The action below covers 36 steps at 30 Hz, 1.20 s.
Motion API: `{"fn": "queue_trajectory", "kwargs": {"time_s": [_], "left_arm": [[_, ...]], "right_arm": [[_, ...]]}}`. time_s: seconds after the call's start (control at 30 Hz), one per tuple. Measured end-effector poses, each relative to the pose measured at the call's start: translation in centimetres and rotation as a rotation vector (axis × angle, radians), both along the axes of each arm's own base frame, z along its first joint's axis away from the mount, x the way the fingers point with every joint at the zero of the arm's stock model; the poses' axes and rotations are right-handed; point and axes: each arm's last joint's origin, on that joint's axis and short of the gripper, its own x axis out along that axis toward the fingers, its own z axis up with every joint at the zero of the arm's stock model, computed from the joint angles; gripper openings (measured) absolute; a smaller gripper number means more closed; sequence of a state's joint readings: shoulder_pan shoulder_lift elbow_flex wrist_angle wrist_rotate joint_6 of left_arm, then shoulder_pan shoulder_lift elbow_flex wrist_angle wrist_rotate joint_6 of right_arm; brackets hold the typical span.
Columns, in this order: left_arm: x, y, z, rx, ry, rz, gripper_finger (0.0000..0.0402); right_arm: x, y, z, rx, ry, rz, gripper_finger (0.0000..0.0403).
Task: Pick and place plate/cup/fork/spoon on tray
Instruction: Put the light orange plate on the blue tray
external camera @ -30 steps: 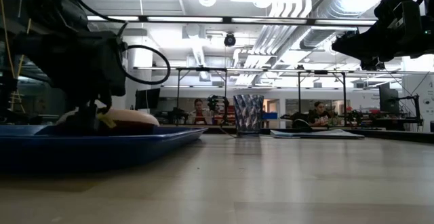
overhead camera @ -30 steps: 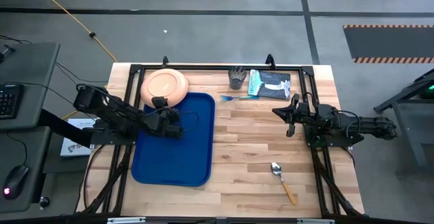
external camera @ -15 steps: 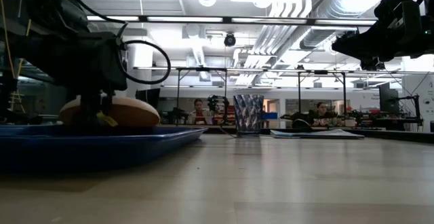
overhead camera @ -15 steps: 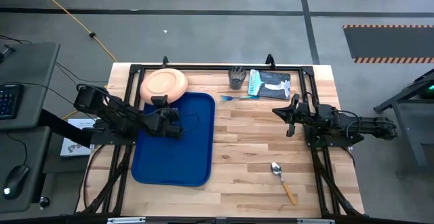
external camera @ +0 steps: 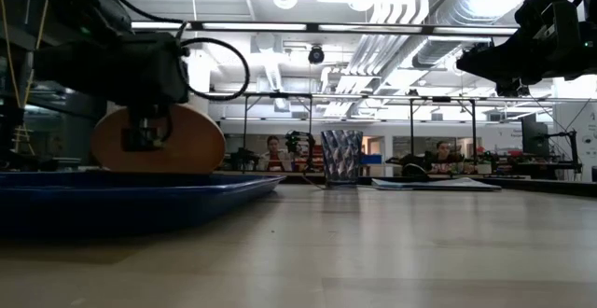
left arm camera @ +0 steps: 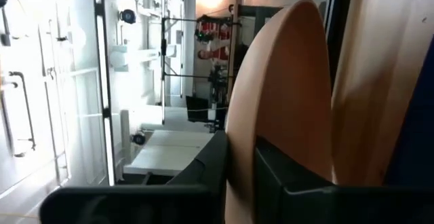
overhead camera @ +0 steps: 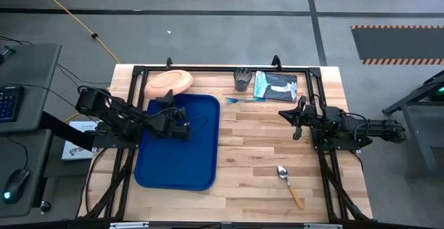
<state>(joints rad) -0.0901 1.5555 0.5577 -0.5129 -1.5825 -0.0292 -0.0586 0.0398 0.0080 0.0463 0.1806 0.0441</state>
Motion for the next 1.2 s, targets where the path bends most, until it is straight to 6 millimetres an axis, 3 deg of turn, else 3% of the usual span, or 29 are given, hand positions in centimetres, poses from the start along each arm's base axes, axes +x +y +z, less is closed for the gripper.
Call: {"fn": "queue_trajectory", "kwargs": {"time_s": [0.23,0.4,0.67,1.1,1.2], "left_arm": [[1.6,0.0,1.5,-0.001,0.081,0.007,0.0018],[2.4,-0.1,3.8,-0.011,0.048,0.005,0.0012],[1.5,0.2,9.2,-0.047,-0.106,0.003,0.0001],[-1.4,2.7,18.9,-0.031,-0.371,0.119,0.0],[-1.5,2.8,21.2,-0.111,-0.452,0.026,0.0]], "right_arm": [[0.0,0.0,0.0,0.0,0.0,0.0,0.0],[0.0,0.0,0.0,0.0,0.0,0.0,0.0],[0.0,0.0,0.0,0.0,0.0,0.0,0.0],[0.0,0.0,0.0,0.0,0.0,0.0,0.0],[0.0,0.0,0.0,0.0,0.0,0.0,0.0]]}}
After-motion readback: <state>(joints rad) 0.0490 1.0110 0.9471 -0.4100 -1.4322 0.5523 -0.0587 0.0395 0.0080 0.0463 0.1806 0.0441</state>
